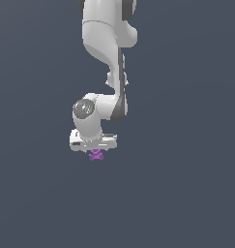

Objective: Pick up the object and move it to a goal position.

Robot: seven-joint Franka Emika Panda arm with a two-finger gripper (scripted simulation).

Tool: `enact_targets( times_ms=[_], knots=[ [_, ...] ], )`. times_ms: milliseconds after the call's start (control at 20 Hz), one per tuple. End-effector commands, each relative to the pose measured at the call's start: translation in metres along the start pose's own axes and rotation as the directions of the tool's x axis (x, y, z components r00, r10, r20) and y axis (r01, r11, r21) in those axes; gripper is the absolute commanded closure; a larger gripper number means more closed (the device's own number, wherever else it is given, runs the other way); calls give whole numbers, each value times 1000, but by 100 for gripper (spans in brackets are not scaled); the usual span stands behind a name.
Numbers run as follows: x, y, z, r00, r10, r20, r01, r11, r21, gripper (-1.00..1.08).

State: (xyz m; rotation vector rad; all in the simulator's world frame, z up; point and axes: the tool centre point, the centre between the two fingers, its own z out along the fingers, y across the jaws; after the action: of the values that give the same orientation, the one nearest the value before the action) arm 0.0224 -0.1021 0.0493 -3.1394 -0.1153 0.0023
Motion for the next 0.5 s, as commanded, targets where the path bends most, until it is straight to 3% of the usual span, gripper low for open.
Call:
enact_targets(
  times_ms=[0, 150, 200, 450],
  knots=[
    [1, 0, 7, 1000, 0, -1, 0, 1000, 0, -92],
    [2, 1, 9, 1000, 0, -1, 0, 1000, 0, -92],
    [2, 1, 9, 1000, 0, -1, 0, 1000, 0, 108],
    [2, 1, 9, 1000, 0, -1, 0, 1000, 0, 108]
  ],
)
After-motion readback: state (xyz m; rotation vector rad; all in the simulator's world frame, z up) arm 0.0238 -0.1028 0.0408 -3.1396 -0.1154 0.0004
